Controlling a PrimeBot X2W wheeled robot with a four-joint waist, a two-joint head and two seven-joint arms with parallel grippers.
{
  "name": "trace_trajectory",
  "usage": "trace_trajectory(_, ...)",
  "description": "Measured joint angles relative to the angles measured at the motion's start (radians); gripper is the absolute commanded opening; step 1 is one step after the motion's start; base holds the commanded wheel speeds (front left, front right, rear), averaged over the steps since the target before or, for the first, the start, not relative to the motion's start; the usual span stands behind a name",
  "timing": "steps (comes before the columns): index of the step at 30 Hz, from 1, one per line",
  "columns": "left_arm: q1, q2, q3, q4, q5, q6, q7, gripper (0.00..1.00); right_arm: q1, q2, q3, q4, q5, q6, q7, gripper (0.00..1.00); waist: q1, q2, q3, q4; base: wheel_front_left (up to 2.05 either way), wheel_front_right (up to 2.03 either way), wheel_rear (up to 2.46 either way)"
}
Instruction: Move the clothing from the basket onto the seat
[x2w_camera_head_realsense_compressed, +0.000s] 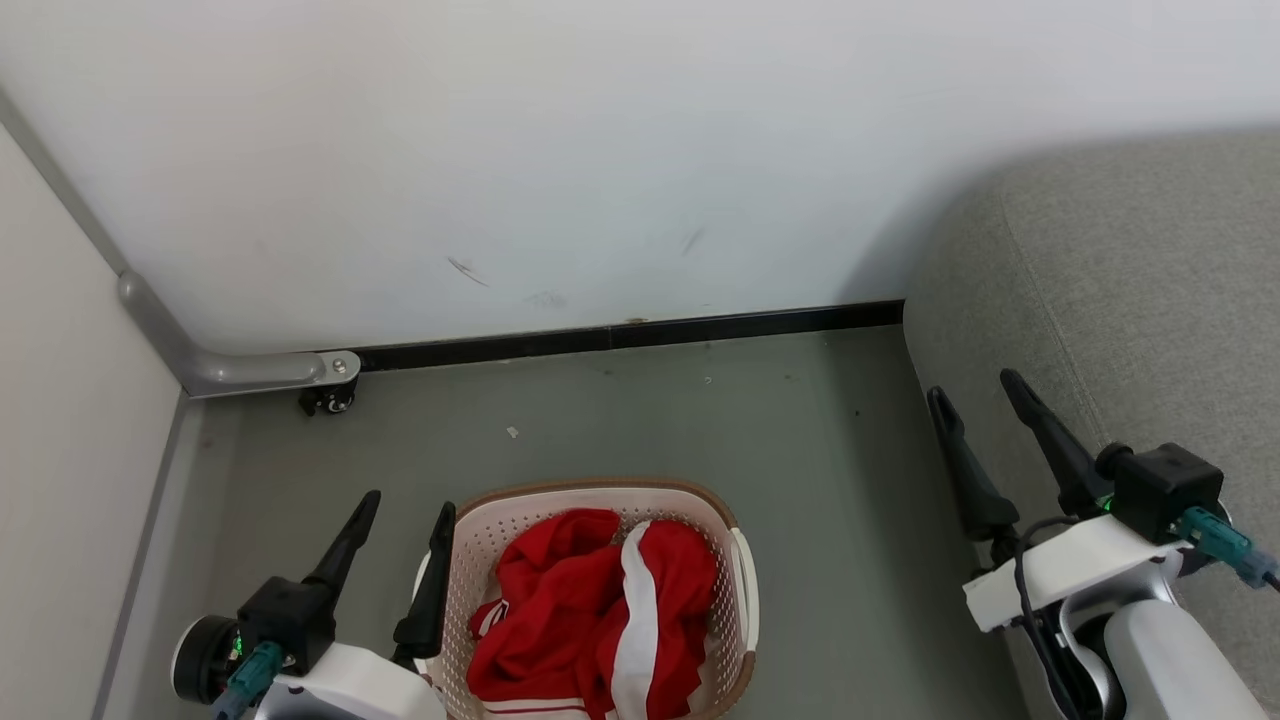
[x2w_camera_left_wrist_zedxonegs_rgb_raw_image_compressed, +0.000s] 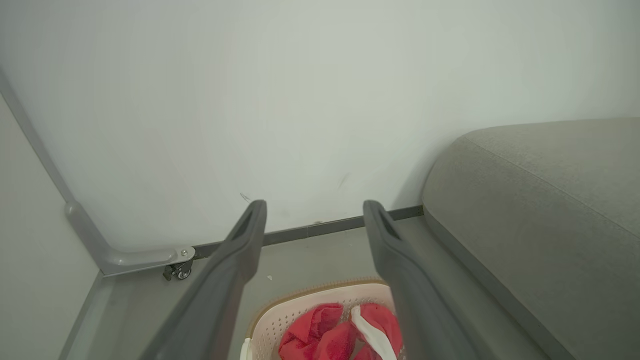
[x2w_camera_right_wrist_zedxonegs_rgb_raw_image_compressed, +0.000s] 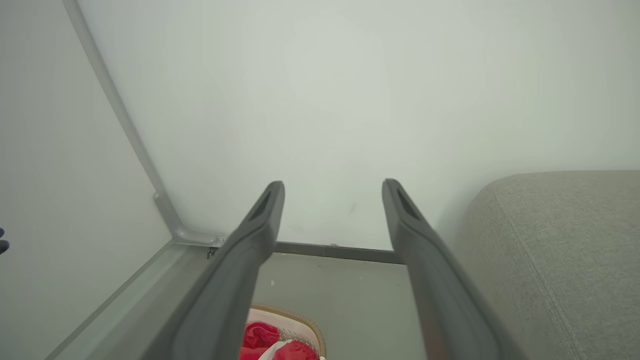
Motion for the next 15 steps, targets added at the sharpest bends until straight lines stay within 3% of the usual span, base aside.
trace_trajectory(15, -0.003, -0.002, -0.033, 0.175, 0.0, 0.002, 0.0, 1.0, -0.065, 0.0, 0.019, -0.07, -0.011, 0.0, 0.0, 1.0, -0.0001, 0.0, 0.067, -0.014, 0.0, 0.0, 0.0)
